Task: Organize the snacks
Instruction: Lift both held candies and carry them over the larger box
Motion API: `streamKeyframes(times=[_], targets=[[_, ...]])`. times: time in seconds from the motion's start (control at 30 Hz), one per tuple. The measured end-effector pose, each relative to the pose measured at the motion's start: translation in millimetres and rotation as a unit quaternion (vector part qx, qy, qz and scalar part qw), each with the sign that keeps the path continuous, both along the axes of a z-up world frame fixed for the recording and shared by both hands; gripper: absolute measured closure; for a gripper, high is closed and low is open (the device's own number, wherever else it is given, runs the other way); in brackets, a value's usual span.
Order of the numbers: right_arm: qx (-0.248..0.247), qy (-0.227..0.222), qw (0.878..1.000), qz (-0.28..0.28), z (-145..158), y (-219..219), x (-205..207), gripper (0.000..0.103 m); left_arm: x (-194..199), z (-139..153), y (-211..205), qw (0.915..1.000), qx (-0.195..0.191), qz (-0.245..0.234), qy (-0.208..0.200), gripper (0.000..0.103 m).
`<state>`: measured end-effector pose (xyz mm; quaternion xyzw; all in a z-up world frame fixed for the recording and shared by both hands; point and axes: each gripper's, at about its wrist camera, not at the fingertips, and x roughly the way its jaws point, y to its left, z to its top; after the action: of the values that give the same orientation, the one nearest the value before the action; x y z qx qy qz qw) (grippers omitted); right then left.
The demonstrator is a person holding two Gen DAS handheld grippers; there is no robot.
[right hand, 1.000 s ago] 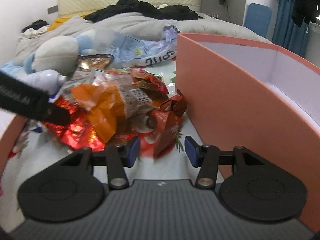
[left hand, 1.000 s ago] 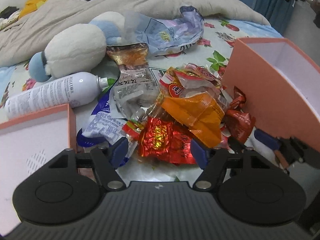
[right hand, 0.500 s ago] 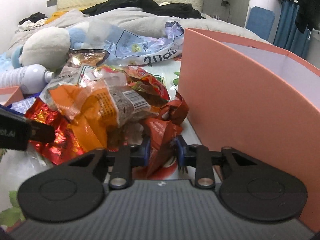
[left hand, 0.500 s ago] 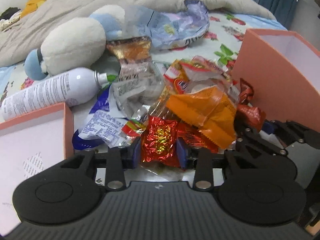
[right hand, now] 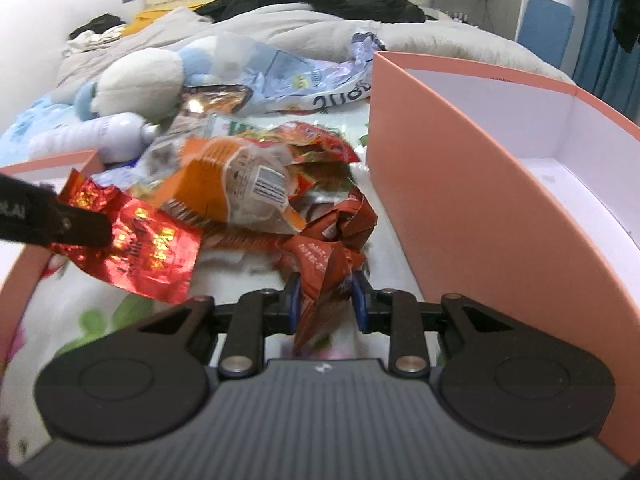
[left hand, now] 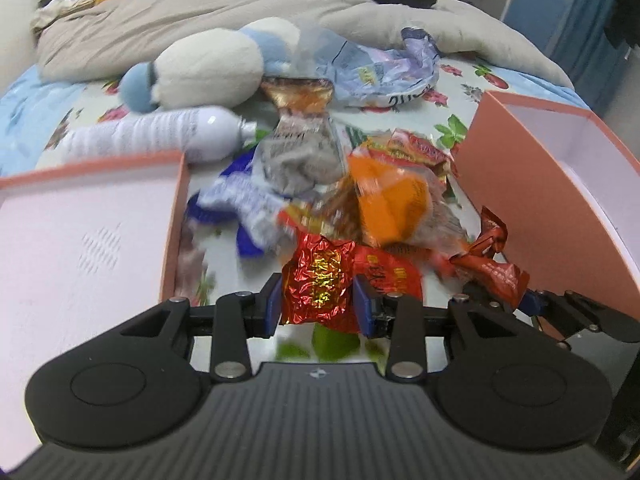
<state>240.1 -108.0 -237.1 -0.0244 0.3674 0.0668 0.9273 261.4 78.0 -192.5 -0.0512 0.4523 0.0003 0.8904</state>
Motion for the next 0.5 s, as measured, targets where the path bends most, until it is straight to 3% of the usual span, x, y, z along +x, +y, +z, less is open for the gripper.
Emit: streamKeyframes(times=[0.5], targets=[[0.031,0.003,0.999,0.045,41.3,-31.6,-83.8,0.074,-113.7,20.7,-13.3,0.9962,-0.043,0.076,-0.001,0.061]])
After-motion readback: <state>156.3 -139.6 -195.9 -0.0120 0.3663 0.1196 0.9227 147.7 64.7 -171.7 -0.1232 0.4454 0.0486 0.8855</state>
